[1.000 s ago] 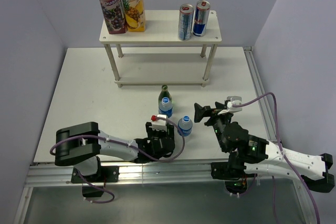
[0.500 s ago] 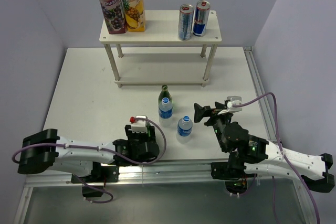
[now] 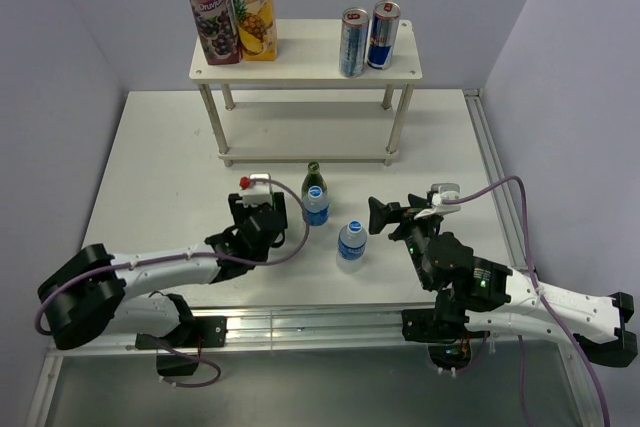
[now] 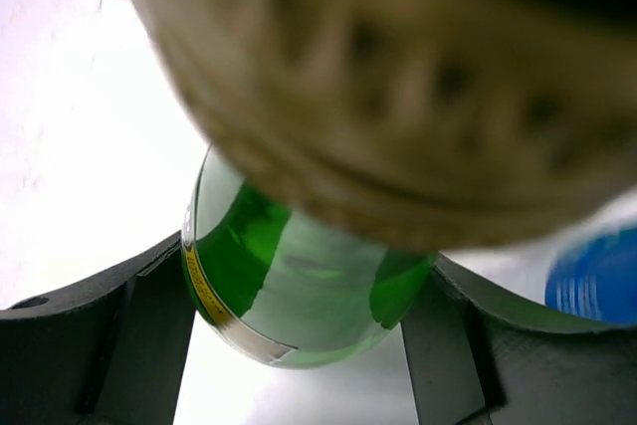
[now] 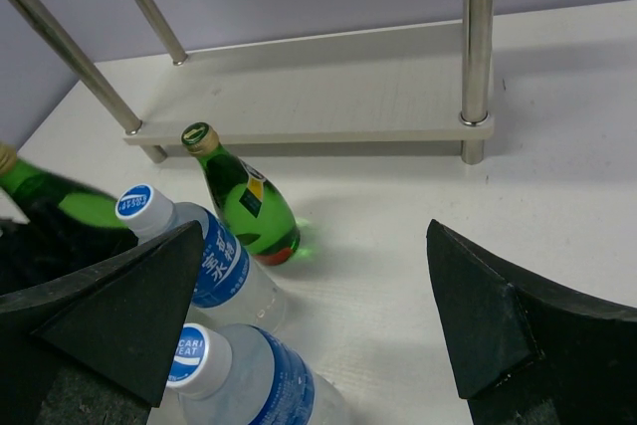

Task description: Place and organize the beverage onto the shelf

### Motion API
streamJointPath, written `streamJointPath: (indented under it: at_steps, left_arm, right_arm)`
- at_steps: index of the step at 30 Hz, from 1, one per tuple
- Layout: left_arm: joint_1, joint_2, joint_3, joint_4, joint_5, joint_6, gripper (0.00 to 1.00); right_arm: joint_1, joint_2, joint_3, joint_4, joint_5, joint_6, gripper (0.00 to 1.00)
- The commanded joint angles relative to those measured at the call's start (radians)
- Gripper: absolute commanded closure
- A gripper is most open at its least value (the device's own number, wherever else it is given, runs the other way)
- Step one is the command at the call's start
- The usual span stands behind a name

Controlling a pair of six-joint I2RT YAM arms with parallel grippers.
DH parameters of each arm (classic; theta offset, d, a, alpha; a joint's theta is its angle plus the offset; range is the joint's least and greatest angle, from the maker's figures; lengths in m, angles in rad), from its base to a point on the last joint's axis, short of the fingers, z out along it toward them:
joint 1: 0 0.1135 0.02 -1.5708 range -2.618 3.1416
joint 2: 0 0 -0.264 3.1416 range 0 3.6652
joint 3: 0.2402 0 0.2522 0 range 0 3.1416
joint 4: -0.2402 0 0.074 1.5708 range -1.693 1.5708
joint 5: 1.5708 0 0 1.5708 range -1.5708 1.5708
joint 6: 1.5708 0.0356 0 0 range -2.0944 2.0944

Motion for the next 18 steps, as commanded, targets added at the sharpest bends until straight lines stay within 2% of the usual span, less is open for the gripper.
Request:
streamJointPath:
  at_steps: [1,5,10,18]
  left_arm:
    - [0.085,0.048,0.144,0.289,0.078,0.178,1.00]
    - [0.209,0.157,0.248,0.355,0.198,0.257,1.00]
    - [0.332,0.288,0.355,0.402,0.293,0.288,1.00]
    - [0.458,0.476,0.526,0.444,0.384,0.304,1.00]
  right_arm:
    - [0.007,0.004,0.003,0.031,0.002,0.009,0.00]
    - [0.007,-0.011,-0.002,0.020,-0.001,0.017,0.00]
    - [0.007,-0.016,-0.003,0.023,-0.001,0.014,0.00]
    - [0.007,0.005,-0.002,0.031,-0.013,0.011,0.00]
